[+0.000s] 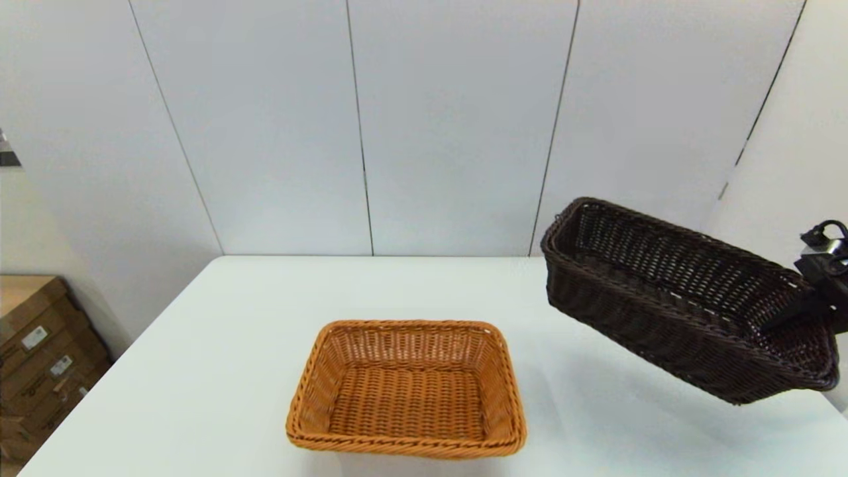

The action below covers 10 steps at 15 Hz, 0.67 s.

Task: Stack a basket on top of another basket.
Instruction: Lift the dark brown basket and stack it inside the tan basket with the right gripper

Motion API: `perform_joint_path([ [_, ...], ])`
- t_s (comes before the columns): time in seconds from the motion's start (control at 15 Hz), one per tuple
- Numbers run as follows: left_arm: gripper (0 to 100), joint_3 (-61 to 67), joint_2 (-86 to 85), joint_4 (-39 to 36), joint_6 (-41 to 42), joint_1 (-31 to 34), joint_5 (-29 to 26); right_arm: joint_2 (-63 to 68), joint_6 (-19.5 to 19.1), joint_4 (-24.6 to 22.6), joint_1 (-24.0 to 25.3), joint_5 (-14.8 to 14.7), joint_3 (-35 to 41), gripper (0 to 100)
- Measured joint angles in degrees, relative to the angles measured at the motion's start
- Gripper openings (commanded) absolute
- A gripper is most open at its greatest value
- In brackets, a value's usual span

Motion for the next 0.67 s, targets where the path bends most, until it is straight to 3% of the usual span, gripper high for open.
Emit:
perform_joint_path([
  [0.4,100,0.0,0.0,0.0,0.0,0.0,0.0,-7.7,0.6,5.3,12.0,-0.1,-1.9,0],
  [0.67,100,0.0,0.0,0.0,0.0,0.0,0.0,-9.7,4.8,6.9,23.1,-1.2,-4.2,0],
])
